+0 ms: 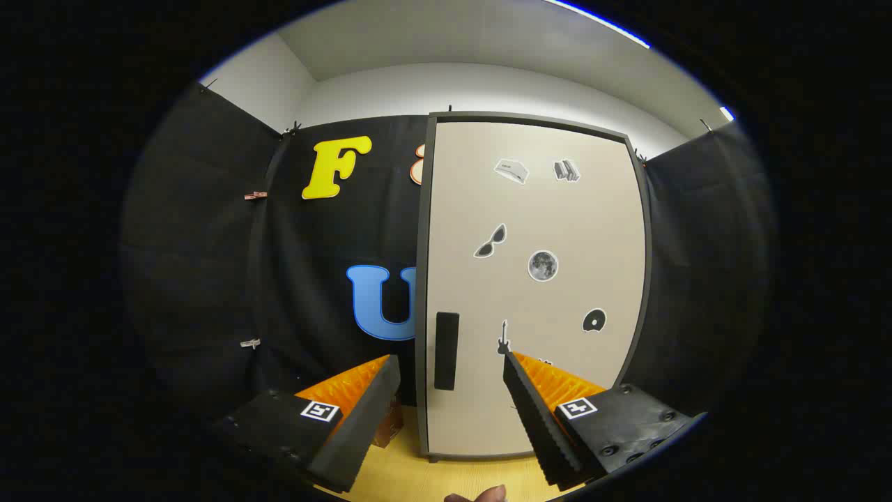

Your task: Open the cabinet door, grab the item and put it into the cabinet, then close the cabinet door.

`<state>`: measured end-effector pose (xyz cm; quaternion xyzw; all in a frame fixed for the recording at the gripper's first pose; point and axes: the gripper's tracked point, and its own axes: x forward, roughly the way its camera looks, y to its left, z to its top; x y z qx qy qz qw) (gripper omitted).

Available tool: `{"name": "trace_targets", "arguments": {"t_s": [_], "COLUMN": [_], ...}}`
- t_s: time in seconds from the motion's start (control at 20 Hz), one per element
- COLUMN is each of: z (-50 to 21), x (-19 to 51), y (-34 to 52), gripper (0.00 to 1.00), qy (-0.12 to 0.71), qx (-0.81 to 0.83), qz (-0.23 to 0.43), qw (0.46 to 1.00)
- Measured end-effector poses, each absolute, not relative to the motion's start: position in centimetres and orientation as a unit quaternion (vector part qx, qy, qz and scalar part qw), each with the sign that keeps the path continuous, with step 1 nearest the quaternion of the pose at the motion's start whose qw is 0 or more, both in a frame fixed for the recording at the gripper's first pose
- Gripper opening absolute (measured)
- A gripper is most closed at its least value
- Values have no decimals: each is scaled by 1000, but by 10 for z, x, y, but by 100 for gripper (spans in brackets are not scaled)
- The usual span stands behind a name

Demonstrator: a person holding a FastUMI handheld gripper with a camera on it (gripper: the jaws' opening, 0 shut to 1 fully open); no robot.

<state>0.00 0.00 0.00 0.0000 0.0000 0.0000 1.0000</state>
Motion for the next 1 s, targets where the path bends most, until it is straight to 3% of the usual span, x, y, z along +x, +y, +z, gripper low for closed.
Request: {"name": "trace_targets", "arguments": {"t_s": [1.0], "z": [-1], "x": [8], "y": [17], "gripper": [97], "qy": [-3], "qx": [-1], "qz": [-4], "qw": [1000]}}
